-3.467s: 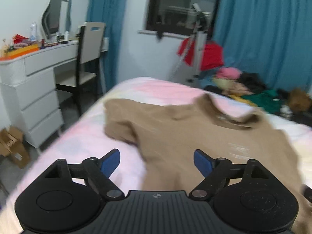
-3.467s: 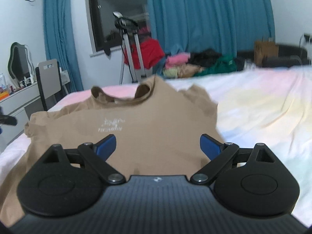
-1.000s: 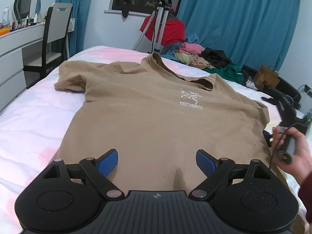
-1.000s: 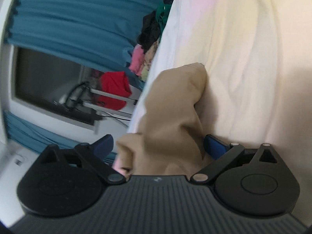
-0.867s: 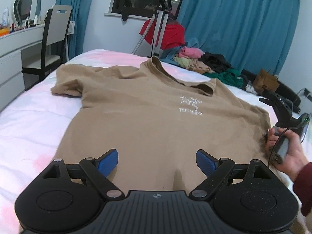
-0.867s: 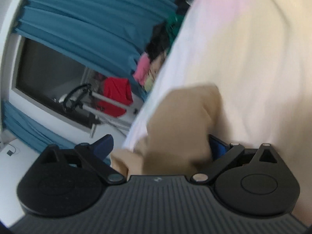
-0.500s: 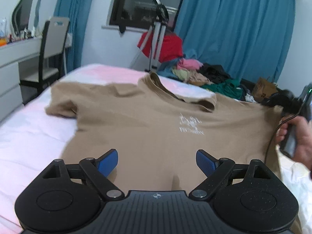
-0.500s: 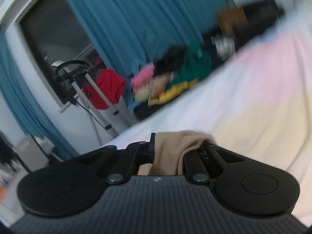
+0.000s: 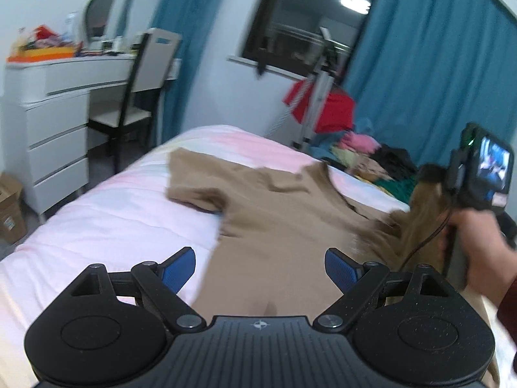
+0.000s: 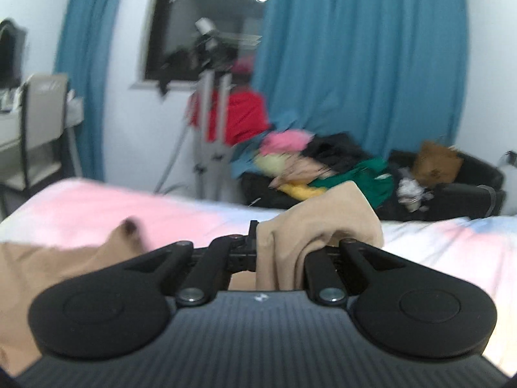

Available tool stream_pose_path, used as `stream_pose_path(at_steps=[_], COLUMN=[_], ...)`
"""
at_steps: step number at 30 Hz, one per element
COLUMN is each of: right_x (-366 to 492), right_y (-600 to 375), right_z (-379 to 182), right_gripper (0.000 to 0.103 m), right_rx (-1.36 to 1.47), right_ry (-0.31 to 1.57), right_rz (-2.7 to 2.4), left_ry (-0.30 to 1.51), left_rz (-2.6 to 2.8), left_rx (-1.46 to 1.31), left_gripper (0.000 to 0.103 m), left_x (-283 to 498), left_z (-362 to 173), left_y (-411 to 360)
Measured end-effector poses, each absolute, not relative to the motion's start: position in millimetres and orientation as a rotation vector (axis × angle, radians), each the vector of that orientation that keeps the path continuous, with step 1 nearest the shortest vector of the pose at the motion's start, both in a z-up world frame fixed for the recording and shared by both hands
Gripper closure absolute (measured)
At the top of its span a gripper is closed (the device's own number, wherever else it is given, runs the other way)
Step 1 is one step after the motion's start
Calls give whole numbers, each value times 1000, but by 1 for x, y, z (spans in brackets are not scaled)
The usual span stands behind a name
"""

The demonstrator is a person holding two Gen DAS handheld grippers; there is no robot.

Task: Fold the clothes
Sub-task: 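Fold the held side over toward the shirt's middle, then open the right tool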

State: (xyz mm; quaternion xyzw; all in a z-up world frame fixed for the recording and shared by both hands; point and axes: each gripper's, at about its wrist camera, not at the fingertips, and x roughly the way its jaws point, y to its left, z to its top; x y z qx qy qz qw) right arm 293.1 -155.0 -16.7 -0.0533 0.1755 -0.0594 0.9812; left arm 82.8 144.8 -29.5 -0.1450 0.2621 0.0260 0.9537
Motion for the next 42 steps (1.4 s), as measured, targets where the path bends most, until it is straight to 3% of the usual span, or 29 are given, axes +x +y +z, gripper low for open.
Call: stream_pose_path(at_steps=[5,7,9,10,11,18,29,36,42], right_x=[322,332,332,330,329,283,83,-23,-39], right_y=[-102,-95,-96,-96,-97,-115,-186,-249,-289], right_z=[-45,-53,-53,-52,-51,-26,38,24,22], right_gripper=[92,86,46,13,2,2,2,2,2], right_rx=[-102,-37,5,17,30,103,190,328,394], right_ry=[412,456,488,498,508,497,360,319,328], right_rz=[-49,10,74,100,127,219,190,138,60], left_ry=[558,579,592,593,594,585,584,609,577], left_rz=[107,101,96,92,88,60,12,-71,-125], left_rx=[-346,-366,-374,-371,-368,-345,-263,-158,2], left_gripper=[14,14,14,14,14,14,14,14,14], left_x=[96,105,111,113,115,117,89,60,38], left_z=[-44,-51,-56,-57,-59,-58,-50,-46,-43], left_y=[162,164,163,162,161,148,125,98,65])
